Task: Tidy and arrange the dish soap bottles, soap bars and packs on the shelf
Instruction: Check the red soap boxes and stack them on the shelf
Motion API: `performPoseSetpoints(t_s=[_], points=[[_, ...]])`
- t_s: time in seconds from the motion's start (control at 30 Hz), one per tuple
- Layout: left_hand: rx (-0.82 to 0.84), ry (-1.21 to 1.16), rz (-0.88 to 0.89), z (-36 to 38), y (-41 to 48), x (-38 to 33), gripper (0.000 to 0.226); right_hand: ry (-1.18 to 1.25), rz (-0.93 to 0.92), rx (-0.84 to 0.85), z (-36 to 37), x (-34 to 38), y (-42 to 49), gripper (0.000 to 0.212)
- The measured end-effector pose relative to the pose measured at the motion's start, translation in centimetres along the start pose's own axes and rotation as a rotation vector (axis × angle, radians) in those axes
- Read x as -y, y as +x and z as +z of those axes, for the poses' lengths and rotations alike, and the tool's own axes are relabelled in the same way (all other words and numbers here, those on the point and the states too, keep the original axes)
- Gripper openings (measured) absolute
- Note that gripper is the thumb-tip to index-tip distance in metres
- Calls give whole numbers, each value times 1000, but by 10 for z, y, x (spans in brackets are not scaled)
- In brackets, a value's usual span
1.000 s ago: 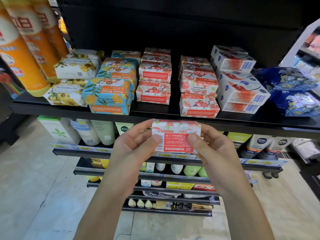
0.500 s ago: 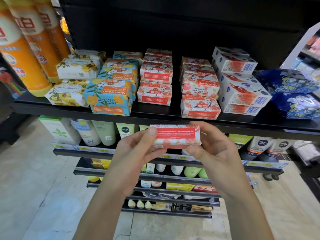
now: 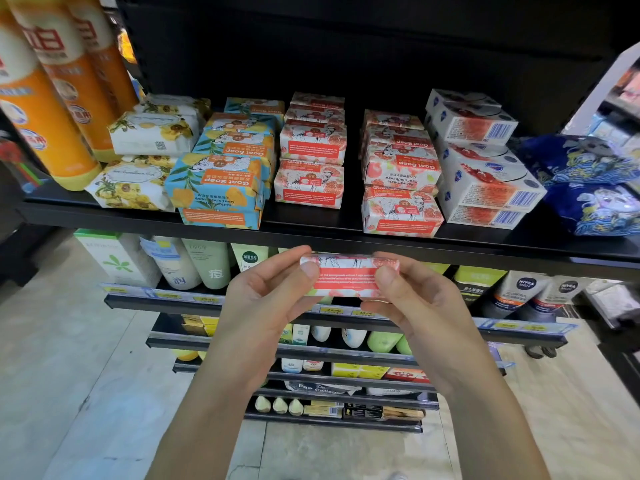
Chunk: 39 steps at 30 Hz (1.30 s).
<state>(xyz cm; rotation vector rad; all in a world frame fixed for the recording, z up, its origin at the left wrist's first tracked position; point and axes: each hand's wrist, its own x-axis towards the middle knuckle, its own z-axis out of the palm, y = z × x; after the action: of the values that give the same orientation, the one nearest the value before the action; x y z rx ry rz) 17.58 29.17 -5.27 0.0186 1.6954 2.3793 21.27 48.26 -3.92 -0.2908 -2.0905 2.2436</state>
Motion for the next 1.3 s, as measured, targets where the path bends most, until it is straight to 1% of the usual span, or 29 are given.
performPoseSetpoints(t_s=[0.13, 0.27, 0.43, 0.57, 0.67, 0.77, 0.83, 0.9, 1.03, 1.1, 1.2, 1.3], points=[[2, 8, -1, 0, 0, 3, 45, 25, 11, -8, 0, 0, -1, 62], [28, 27, -11, -1, -1, 5, 48, 139, -13, 19, -2, -2, -2, 49], [65, 22, -8, 1, -2, 4, 58, 144, -85, 47, -7, -5, -2, 57], [33, -54, -15, 2, -2, 3, 54, 77, -152, 69, -14, -8, 0, 63], [56, -46, 2, 4, -2, 3, 49, 91, -200, 109, -18, -11, 2, 71], [36, -19, 39, 7, 0, 5, 42, 68, -240, 123, -17, -11, 3, 72], [24, -9, 71, 8, 1, 6, 40, -25, -278, 128, -16, -8, 3, 71], [2, -13, 96, 9, 2, 5, 41, -183, -340, 101, -15, -4, 3, 71], [-22, 16, 129, 16, 5, 2, 48, -665, -554, -22, -13, 5, 7, 77], [-16, 26, 129, 21, 6, 2, 47, -828, -639, -57, -11, 8, 11, 77], [-7, 51, 143, 27, 9, -2, 41, -930, -709, -78, -11, 13, 17, 74], [27, 200, 219, 30, 17, -11, 38, -933, -727, -92, -14, 22, 23, 73]])
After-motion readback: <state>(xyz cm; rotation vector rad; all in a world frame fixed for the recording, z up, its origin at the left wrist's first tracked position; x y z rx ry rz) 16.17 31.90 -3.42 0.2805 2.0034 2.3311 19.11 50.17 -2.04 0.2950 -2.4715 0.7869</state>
